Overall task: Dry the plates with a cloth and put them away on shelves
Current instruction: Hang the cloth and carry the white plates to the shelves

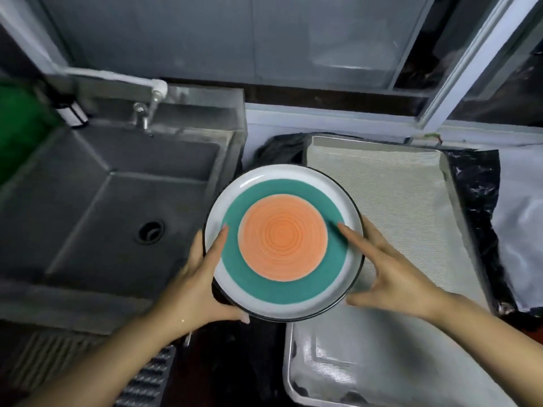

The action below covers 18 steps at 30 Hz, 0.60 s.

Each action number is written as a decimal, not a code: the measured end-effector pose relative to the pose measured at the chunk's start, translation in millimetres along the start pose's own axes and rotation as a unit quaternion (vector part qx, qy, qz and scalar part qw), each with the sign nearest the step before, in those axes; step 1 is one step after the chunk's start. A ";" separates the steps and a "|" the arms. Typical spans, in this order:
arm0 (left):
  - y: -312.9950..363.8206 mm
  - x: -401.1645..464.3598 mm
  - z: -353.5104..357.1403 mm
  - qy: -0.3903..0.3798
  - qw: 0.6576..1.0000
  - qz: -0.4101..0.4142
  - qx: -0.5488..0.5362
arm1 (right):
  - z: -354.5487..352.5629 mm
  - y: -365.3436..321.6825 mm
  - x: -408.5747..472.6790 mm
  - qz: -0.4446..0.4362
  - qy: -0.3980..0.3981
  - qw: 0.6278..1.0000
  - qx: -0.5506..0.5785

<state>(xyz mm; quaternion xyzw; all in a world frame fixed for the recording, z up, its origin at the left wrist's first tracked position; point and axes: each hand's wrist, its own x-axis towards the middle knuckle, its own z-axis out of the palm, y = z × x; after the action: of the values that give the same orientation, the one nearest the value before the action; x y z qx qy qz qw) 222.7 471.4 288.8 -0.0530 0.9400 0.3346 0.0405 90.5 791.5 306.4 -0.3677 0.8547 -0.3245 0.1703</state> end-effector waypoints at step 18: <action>-161.5 -515.9 -148.9 0.237 0.931 -0.276 0.035 | 308.0 -393.2 37.6 -0.319 -0.196 0.926 -0.039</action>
<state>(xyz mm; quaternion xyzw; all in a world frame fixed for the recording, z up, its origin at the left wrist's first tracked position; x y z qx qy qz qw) 748.4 290.0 360.5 -0.3864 0.8818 0.2548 -0.0911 432.0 427.4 346.5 -0.6838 0.6533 -0.2497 0.2077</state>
